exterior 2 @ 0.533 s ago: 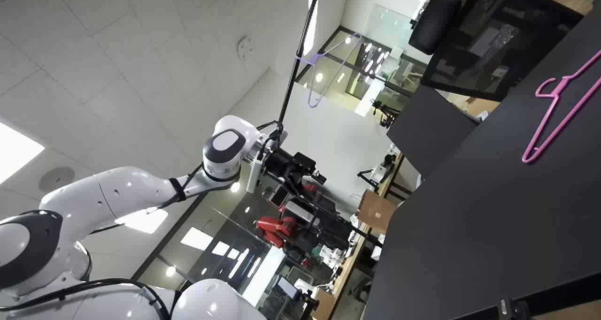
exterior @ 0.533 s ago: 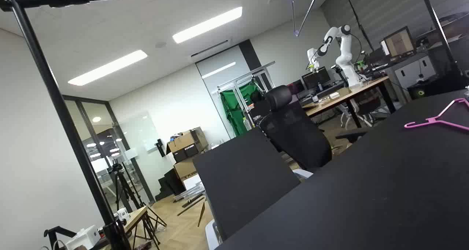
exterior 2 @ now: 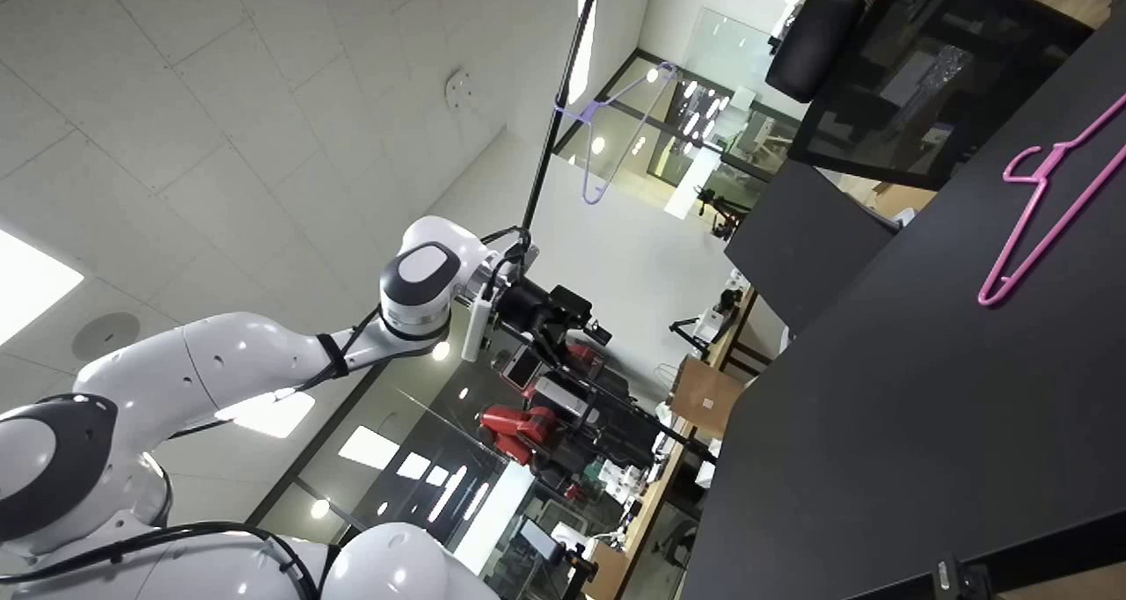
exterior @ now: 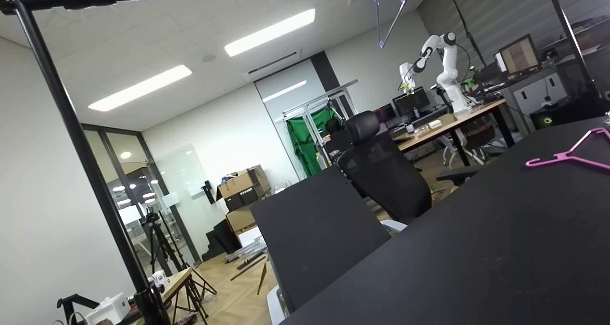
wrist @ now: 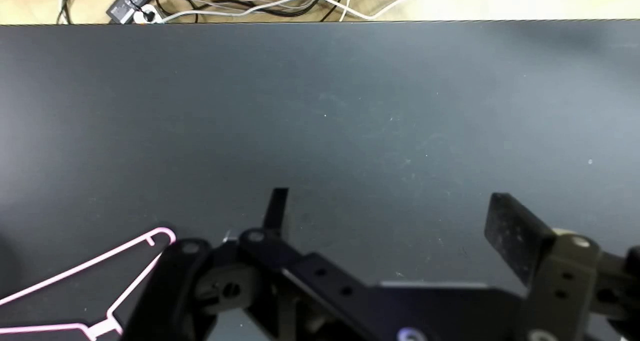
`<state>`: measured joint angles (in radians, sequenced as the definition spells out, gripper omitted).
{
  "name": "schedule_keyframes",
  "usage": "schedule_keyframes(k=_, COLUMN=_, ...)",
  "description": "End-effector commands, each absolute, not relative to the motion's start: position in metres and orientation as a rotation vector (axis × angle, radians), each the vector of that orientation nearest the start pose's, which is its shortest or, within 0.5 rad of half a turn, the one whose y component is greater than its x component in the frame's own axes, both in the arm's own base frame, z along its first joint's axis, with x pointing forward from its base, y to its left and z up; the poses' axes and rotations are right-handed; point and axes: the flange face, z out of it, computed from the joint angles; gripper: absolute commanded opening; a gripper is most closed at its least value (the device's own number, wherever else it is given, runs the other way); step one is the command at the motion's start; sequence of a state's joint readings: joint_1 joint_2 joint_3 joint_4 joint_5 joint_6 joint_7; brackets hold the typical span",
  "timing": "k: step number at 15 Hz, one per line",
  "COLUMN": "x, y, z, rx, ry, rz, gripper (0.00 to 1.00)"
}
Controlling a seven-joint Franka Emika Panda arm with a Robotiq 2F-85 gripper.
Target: Hook the hanger onto the rail
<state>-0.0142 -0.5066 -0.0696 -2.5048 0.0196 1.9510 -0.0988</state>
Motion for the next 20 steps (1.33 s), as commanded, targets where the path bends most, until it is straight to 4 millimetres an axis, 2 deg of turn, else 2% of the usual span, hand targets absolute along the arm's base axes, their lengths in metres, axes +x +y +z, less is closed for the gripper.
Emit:
schedule_keyframes(k=1, x=0.384, y=-0.032, z=0.454, rx=-3.085, ry=-0.026, rz=0.068, gripper=1.0)
schedule_keyframes(k=11, x=0.384, y=-0.032, z=0.454, rx=-3.085, ry=-0.026, rz=0.068, gripper=1.0)
schedule_keyframes(k=13, x=0.397, y=-0.042, z=0.453, rx=-3.091, ry=-0.044, rz=0.032, gripper=1.0)
schedule_keyframes(k=16, x=0.428, y=-0.069, z=0.446, rx=-3.112, ry=-0.044, rz=-0.064, gripper=1.0)
schedule_keyframes(k=20, x=0.485, y=-0.124, z=0.426, rx=-3.126, ry=-0.054, rz=-0.187, gripper=1.0)
